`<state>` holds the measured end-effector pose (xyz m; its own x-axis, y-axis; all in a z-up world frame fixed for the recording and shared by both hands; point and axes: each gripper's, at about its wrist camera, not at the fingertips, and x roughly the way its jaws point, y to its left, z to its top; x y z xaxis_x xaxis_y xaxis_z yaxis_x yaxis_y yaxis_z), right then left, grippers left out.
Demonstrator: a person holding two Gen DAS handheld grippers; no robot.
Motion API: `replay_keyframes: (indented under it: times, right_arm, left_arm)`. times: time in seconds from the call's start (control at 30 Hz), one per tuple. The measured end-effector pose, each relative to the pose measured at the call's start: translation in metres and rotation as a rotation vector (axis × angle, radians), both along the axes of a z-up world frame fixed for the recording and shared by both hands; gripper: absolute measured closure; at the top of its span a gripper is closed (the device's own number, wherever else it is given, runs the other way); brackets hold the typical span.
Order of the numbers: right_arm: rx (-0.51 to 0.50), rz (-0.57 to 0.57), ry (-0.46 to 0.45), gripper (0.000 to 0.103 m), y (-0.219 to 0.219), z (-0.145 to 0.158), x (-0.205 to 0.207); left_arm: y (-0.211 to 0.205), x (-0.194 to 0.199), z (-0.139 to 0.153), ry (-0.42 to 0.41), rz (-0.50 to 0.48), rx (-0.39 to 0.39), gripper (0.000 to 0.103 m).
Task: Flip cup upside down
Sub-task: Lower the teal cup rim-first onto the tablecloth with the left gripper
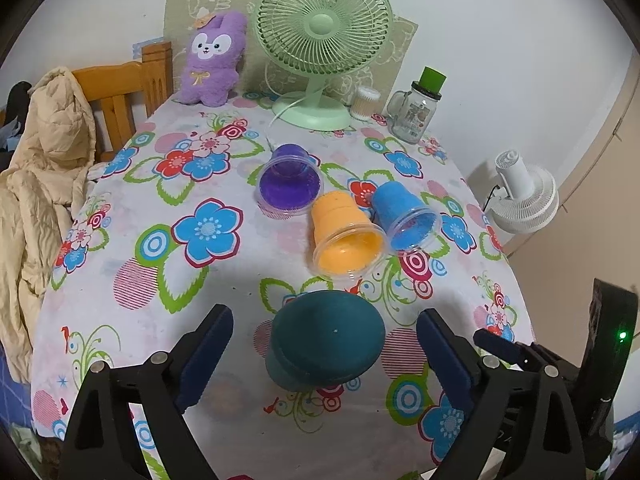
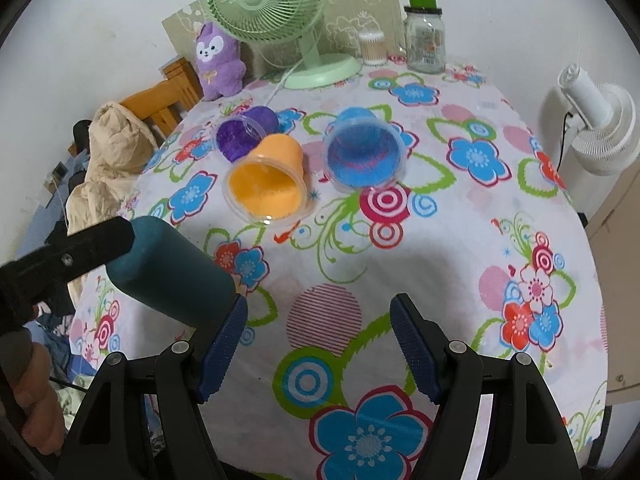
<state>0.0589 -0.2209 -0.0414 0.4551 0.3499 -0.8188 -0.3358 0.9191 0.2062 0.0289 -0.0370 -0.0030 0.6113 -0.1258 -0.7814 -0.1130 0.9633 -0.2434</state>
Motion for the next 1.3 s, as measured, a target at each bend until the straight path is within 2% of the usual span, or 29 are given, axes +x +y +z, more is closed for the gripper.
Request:
replay_keyframes:
  times: [0.2, 0.33, 0.97, 1.3]
  right_arm:
    - [-0.029, 0.022, -0.052, 0.026, 0.013, 0.013, -0.003]
    - [-0.023, 0.018, -0.087, 0.016, 0.018, 0.024, -0.004]
    - [-0.063, 0.071, -0.172, 0.015, 0.061, 0.055, -0.013]
    - [-0.086, 0.066, -0.172, 0.015, 0.071, 0.054, -0.012]
  left_arm:
    - [0.003, -0.006, 0.003, -0.013, 0.002, 0.008, 0.008]
    - [0.007, -0.010, 0.006, -0.025, 0.006, 0.010, 0.007]
    - [0.044, -0.028, 0.017, -0.077, 0.056, -0.016, 0.004]
    - [0.066, -0.032, 0.013, -0.083, 0.088, -0.036, 0.003]
